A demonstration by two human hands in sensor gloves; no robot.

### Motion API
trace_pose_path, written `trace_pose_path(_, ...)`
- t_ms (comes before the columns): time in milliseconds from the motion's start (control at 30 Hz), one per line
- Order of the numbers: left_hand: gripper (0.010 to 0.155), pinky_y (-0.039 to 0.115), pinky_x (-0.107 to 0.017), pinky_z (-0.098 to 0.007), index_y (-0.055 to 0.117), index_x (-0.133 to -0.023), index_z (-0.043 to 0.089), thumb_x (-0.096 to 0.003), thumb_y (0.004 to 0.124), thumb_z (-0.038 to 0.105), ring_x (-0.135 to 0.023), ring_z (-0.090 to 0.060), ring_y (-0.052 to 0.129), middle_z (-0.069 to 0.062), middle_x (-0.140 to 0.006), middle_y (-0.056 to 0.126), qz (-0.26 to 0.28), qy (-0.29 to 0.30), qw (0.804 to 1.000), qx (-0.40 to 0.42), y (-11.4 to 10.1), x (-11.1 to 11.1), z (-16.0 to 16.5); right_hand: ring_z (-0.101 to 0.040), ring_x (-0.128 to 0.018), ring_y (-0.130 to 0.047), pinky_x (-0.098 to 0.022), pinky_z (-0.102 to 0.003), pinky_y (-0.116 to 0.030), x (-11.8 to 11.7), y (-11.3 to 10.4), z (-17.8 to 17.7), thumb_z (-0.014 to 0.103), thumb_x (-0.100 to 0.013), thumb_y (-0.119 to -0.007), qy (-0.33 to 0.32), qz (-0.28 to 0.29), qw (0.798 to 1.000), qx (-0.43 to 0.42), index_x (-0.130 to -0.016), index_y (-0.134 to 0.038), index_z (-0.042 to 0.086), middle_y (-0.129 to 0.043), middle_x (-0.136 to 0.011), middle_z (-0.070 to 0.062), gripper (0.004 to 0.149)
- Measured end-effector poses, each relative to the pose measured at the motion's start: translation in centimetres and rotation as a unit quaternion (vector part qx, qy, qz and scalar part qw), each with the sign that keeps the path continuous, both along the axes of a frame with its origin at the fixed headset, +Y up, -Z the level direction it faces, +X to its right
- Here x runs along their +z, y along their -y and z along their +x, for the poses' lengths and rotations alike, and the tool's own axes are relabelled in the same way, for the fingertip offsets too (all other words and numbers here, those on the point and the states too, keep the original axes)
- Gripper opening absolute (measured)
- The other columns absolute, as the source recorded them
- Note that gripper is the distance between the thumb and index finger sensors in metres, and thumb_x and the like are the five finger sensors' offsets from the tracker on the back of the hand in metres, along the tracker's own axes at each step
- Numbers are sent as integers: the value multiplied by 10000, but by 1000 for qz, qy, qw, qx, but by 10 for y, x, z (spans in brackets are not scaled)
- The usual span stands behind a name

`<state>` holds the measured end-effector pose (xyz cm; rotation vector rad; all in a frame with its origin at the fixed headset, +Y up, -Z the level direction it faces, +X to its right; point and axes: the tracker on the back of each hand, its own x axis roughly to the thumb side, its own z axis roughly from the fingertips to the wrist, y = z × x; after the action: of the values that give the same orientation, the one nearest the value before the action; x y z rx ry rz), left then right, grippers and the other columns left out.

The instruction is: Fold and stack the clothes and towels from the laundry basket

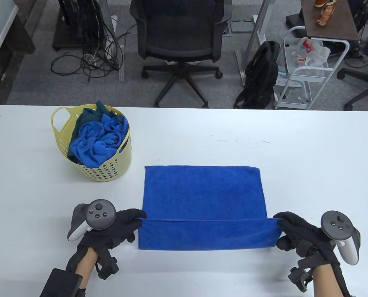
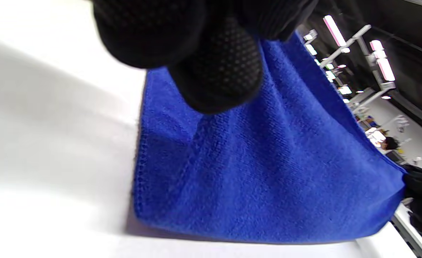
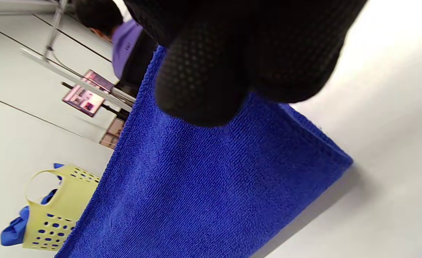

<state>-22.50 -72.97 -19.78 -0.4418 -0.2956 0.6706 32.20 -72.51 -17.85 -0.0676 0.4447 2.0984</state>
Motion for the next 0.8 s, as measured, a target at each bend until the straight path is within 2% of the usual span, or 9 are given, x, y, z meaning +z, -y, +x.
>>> trace_pose_path(67,473,957,-307,-179,716,-1070,189,-630,722,364,-454,-42,1103,-115,-955,926,-65,-42,997,12,5,-13,4,-128,-486,-1036,-416,-386,-931,-14,9,-3,201,-658,-639,20,-39,999,-18,-1021,-710,-2,-833,-901,-327,422)
trace_pose_path(133,471,980,-334,-176,698,-1077,143,-642,716,323,-518,-84,1120,-155,-963,910,-114,-94,988,47,3,-38,16,-326,-707,-982,-533,-515,-859,-40,11,-8,172,-654,-618,60,-81,994,-38,-1022,-684,-26,-755,-960,-380,423)
trace_pose_path(200,463,990,-447,-216,681,-1070,133,-638,702,298,-692,-187,1088,-172,-979,883,-85,-178,977,82,-18,-64,32,-398,-868,-838,-643,-607,-680,-68,-13,-17,161,-642,-592,93,16,994,-56,-1020,-648,-22,-586,-1060,-404,423)
trace_pose_path(267,466,964,-530,-260,654,-1066,167,-621,687,300,-797,-229,1035,-162,-1041,820,42,-245,961,117,-56,-85,42,-371,-915,-800,-668,-623,-628,-81,-56,-26,174,-631,-590,150,179,971,-58,-1020,-644,23,-558,-1098,-344,421)
trace_pose_path(300,464,941,-573,-270,636,-1061,202,-611,675,309,-850,-223,1002,-135,-1073,784,155,-258,944,135,-87,-92,42,-360,-918,-808,-671,-634,-616,-84,-89,-32,181,-623,-600,178,290,936,-85,-1014,-659,40,-573,-1106,-314,419)
trace_pose_path(367,459,921,-611,-247,605,-1052,263,-601,655,334,-889,-173,980,-72,-1094,754,304,-256,899,183,-128,-93,30,-321,-934,-819,-688,-640,-604,-79,-126,-34,206,-617,-604,167,395,893,-138,-1014,-665,90,-593,-1121,-248,418)
trace_pose_path(467,458,890,-647,-265,600,-1048,298,-596,661,343,-928,-167,951,-39,-1115,731,373,-196,858,293,-161,-78,9,-307,-958,-812,-711,-656,-573,-58,-159,-27,220,-621,-616,86,447,866,-206,-1022,-672,125,-599,-1140,-201,416)
trace_pose_path(600,458,887,-649,-274,624,-1042,304,-590,678,351,-932,-174,951,-35,-1115,740,420,-133,856,270,-160,-46,-3,-286,-966,-823,-719,-671,-564,-36,-151,-17,243,-626,-627,43,463,867,-179,-1028,-682,158,-621,-1148,-162,415)
trace_pose_path(800,467,885,-644,-310,645,-1060,274,-603,693,359,-925,-215,958,-71,-1117,755,303,-84,934,171,-74,-6,-6,-335,-910,-860,-681,-694,-611,-21,-63,-3,233,-640,-643,41,311,938,-149,-1034,-699,114,-667,-1114,-217,416)
